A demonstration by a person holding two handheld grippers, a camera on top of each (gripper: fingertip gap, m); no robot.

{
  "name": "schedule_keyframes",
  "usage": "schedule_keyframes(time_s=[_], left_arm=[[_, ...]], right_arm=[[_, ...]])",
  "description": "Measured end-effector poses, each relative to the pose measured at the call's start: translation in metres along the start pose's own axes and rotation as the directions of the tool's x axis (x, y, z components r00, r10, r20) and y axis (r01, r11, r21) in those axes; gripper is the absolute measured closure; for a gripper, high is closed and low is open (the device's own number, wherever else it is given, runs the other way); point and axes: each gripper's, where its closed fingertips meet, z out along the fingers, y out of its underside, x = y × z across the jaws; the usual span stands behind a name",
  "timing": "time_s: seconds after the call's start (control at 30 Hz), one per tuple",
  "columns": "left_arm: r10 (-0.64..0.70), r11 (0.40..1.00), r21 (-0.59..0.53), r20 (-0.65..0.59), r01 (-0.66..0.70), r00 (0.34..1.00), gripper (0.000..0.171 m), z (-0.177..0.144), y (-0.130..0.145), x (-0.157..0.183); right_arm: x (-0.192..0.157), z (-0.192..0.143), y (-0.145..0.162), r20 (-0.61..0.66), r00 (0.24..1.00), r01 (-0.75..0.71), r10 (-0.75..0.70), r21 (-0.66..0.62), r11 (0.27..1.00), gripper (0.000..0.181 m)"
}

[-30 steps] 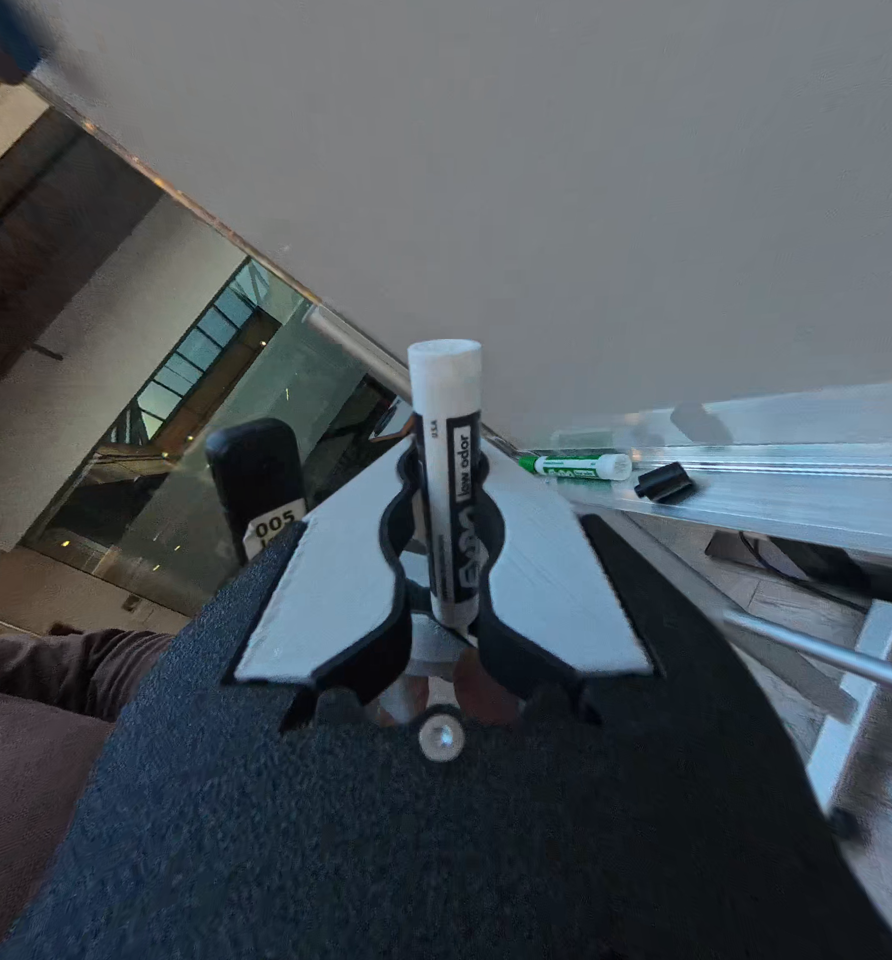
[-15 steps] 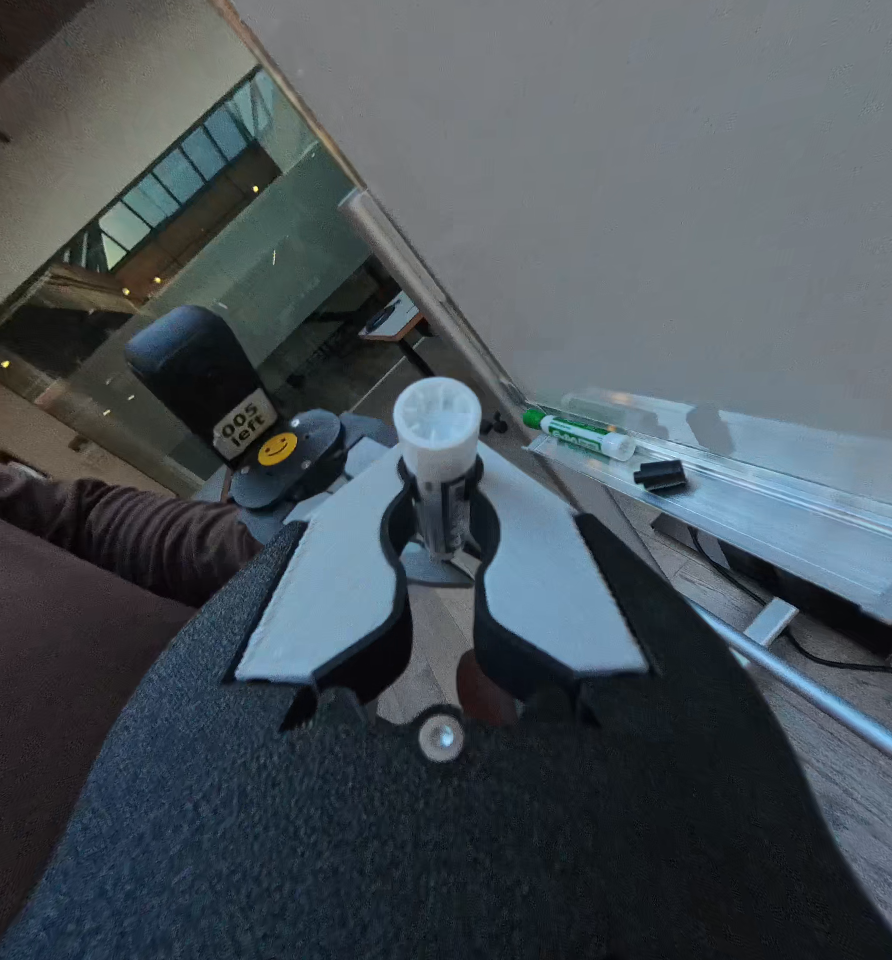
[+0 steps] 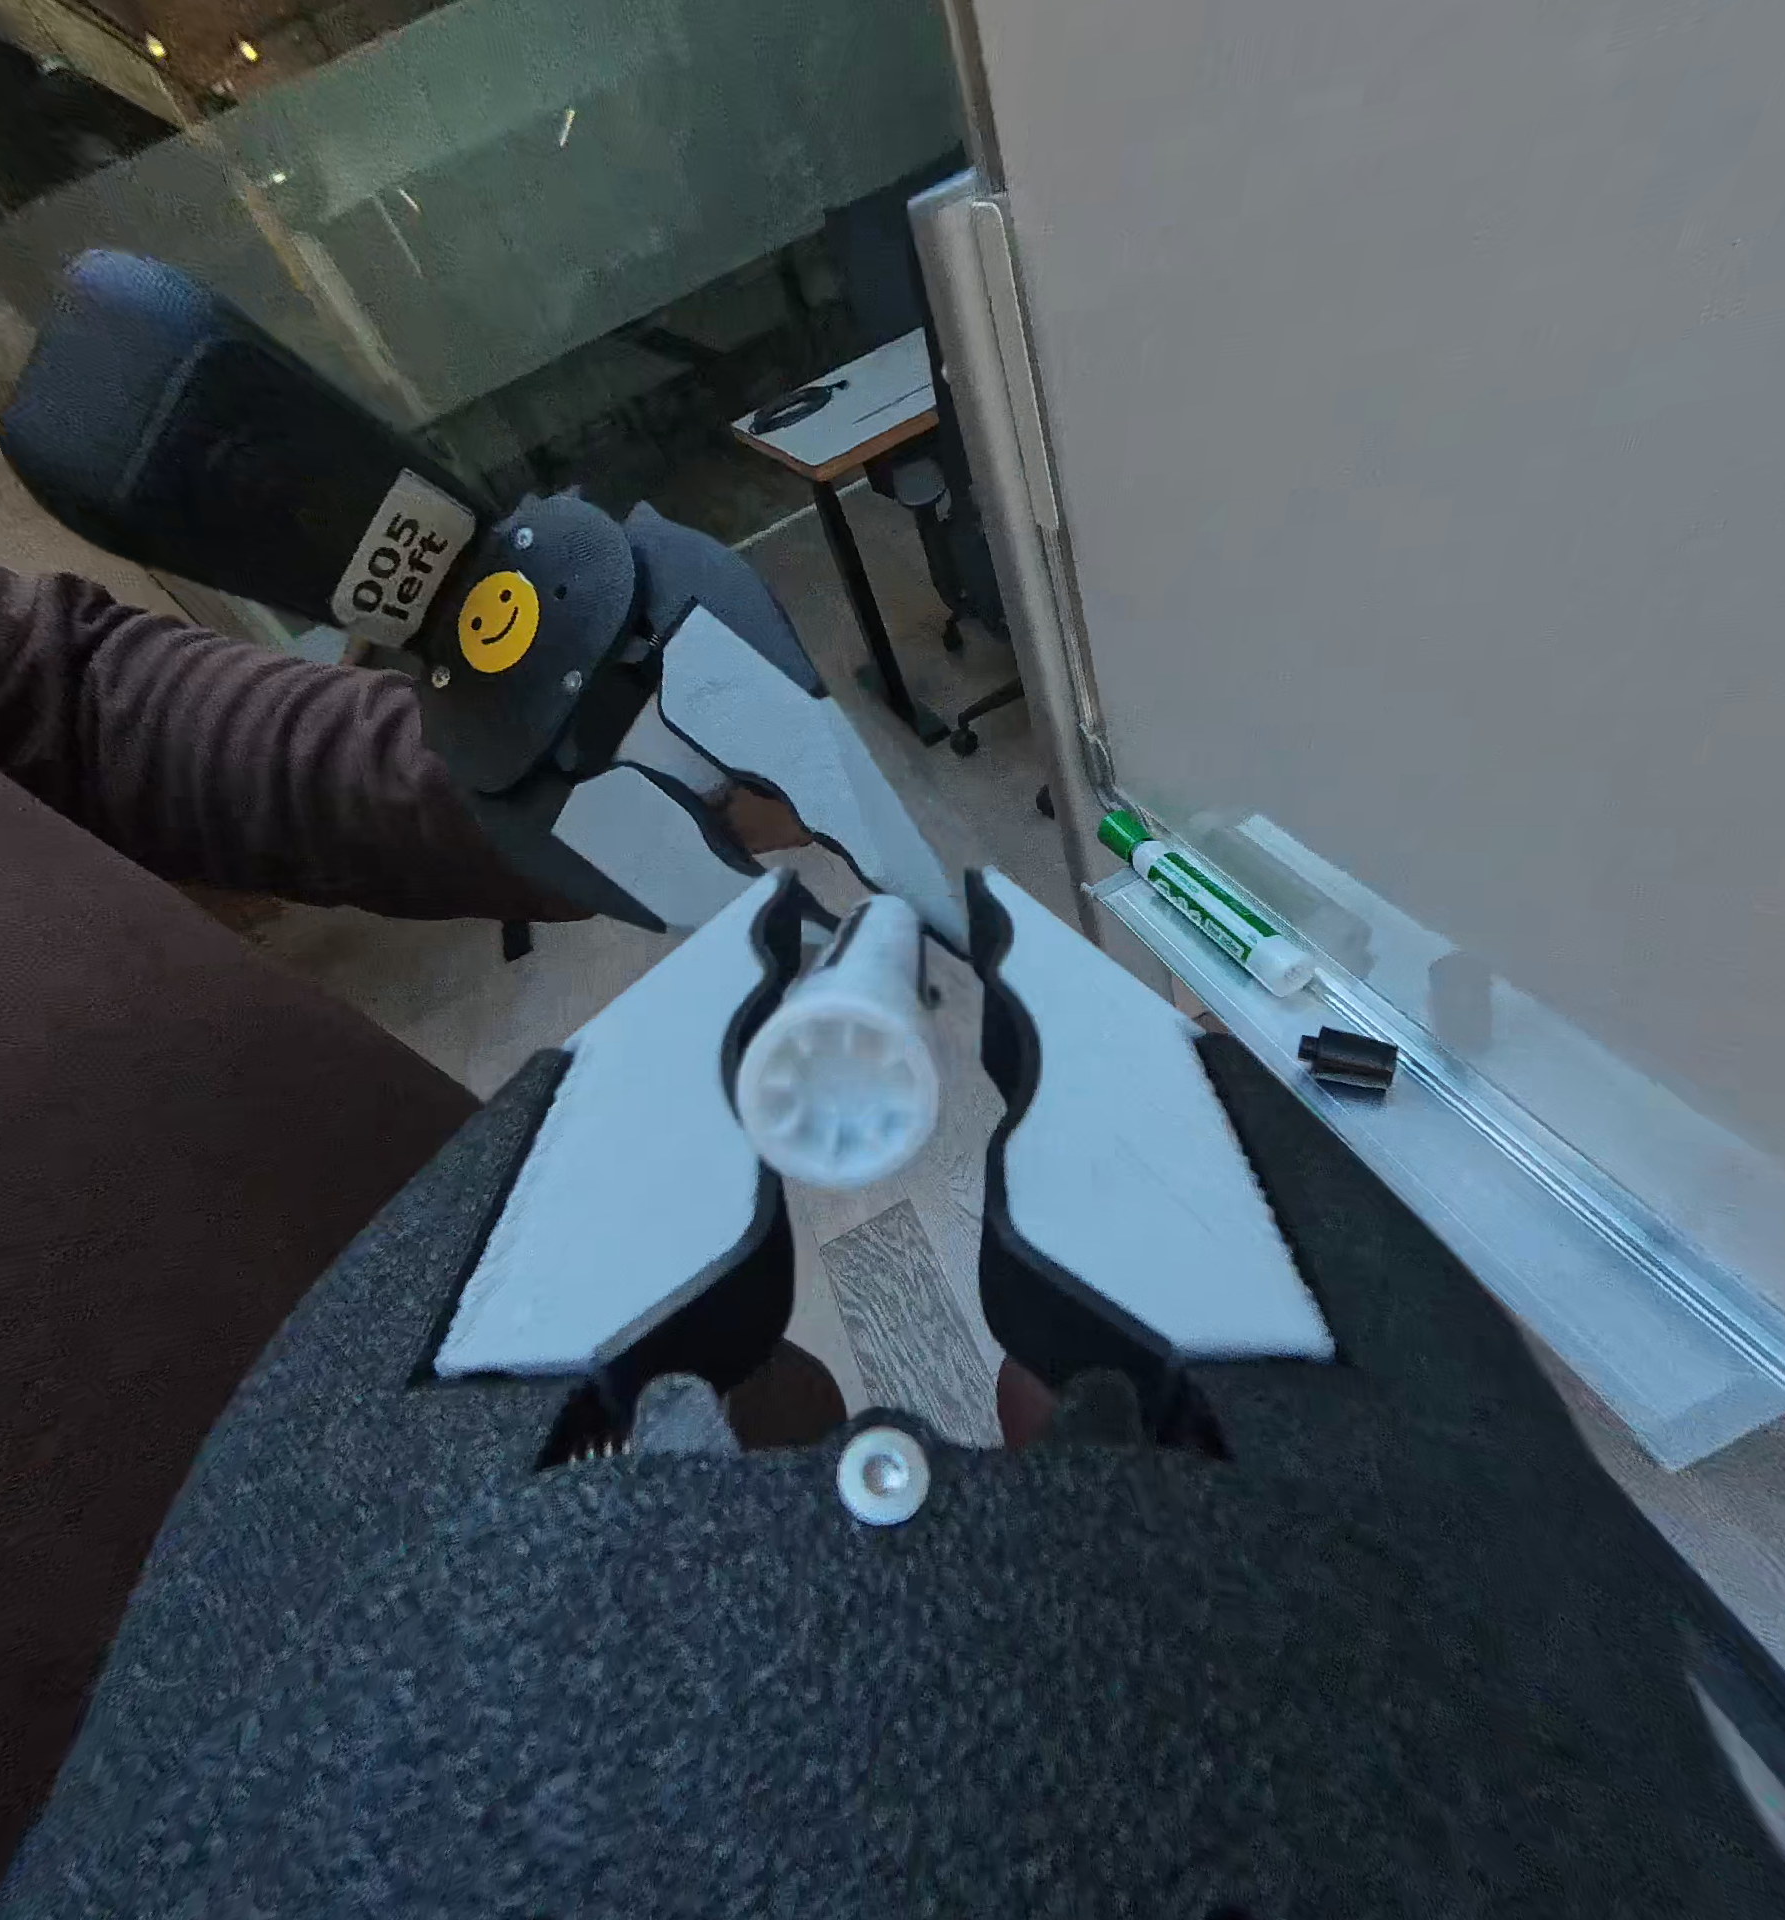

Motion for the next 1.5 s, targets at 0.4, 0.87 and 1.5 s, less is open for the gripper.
schedule_keyframes(time_s=[0.4,0.87,1.5], left_arm=[[-0.156,0.983,0.05,-0.269,0.175,0.95,0.165,-0.023,0.004,0.023],[-0.254,0.966,0.013,-0.166,0.26,0.953,0.13,-0.059,0.033,0.006],[-0.327,0.944,-0.058,-0.314,0.325,0.891,0.162,-0.046,0.009,0.003]], right_arm=[[-0.027,0.014,0.013,0.053,0.964,0.265,-0.26,-0.129,0.956,0.163],[-0.017,0.024,-0.001,0.028,0.999,0.022,-0.023,0.011,1.0,0.163],[-0.025,0.034,-0.002,0.015,0.996,0.083,-0.083,-0.004,0.997,0.164]])
